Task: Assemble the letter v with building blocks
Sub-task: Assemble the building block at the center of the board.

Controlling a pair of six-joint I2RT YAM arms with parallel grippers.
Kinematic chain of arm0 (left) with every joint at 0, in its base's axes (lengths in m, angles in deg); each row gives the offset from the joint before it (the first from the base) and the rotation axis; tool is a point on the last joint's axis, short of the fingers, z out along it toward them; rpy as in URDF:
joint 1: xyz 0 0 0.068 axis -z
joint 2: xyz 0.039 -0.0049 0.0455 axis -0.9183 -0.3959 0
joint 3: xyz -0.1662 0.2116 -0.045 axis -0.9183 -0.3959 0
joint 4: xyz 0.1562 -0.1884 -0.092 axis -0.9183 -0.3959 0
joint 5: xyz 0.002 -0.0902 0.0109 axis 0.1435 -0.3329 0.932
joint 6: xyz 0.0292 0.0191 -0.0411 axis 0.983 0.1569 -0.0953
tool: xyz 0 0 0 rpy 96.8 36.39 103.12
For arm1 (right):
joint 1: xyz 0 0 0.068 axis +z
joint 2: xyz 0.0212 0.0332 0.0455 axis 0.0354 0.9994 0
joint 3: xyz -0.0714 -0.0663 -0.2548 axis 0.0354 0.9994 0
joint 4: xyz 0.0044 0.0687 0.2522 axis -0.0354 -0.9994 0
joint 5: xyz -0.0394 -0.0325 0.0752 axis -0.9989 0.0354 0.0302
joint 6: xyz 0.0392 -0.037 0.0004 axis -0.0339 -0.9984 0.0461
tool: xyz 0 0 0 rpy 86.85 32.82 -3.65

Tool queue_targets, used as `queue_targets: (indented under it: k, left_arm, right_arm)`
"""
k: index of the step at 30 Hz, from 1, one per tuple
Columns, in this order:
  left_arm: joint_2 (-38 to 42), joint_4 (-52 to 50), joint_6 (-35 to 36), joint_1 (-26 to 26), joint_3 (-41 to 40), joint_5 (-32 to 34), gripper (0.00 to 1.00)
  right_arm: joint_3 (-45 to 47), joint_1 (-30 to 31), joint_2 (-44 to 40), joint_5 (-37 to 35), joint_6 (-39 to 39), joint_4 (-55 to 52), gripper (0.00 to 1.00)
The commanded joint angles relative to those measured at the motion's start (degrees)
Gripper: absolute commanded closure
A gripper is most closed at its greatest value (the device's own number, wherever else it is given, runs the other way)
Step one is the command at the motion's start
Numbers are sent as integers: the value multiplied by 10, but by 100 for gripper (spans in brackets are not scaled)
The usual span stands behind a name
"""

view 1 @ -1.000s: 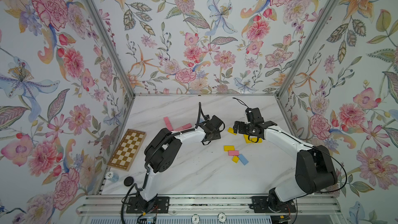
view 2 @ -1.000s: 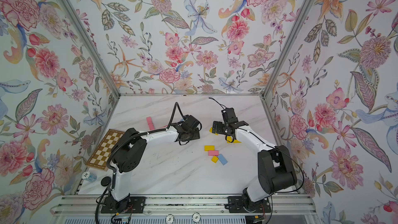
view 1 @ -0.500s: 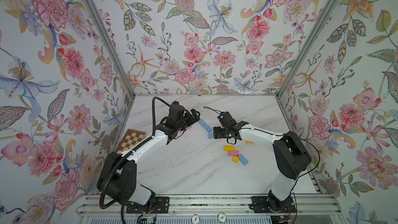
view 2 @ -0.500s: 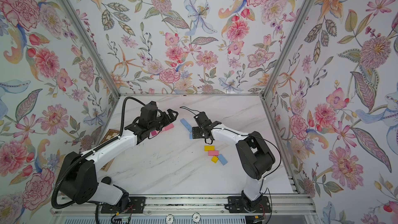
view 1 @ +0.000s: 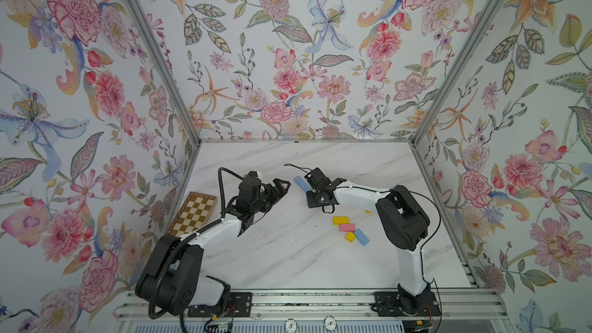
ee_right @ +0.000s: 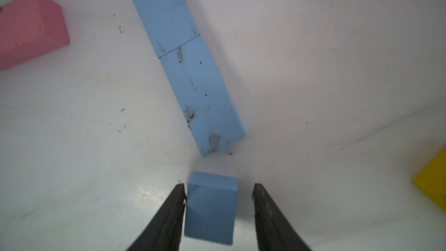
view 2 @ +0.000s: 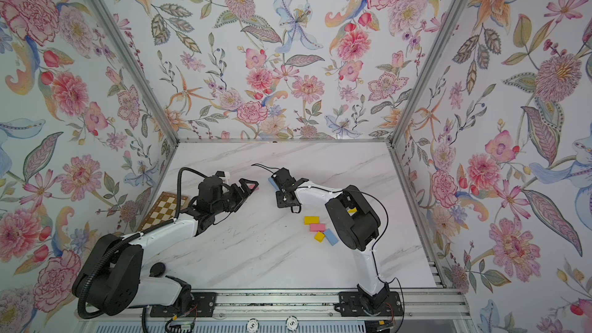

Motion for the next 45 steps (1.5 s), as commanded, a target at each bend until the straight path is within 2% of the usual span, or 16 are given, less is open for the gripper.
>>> queue_targets:
  k: [1, 4, 8, 14, 18, 22, 25, 29, 33, 45]
  left_arm:
    - [15, 35, -15, -10, -13, -12, 1]
    - [17, 34, -13, -14, -18, -13, 1]
    - [15, 39, -14, -16, -23, -15, 1]
    - [10, 56, -22, -17, -36, -17, 1]
    - [4, 71, -30, -17, -44, -20, 1]
    - [-4, 80, -34, -17, -47, -22, 1]
    - [-8, 82, -35, -17, -46, -24, 1]
    - [-8, 79, -32, -17, -48, -24, 1]
    - [-15, 87, -33, -17, -52, -25, 1]
    - [-39, 120, -45, -16, -51, -37, 1]
  right_arm:
    - [-14, 12, 13, -14, -7, -28, 59]
    - [-4, 17, 13, -14, -13, -29, 62]
    - [15, 18, 7, -24, -34, -30, 71]
    - [72, -14, -32, 2, -128, -25, 75]
    - [93, -52, -49, 44, -210, -25, 74]
    - [81, -64, -43, 80, -271, -28, 73]
    - [60, -65, -26, 103, -294, -42, 65]
    - [70, -65, -34, 116, -296, -44, 54]
    - [93, -69, -47, 115, -293, -42, 53]
    - [113, -68, -57, 73, -290, -41, 66]
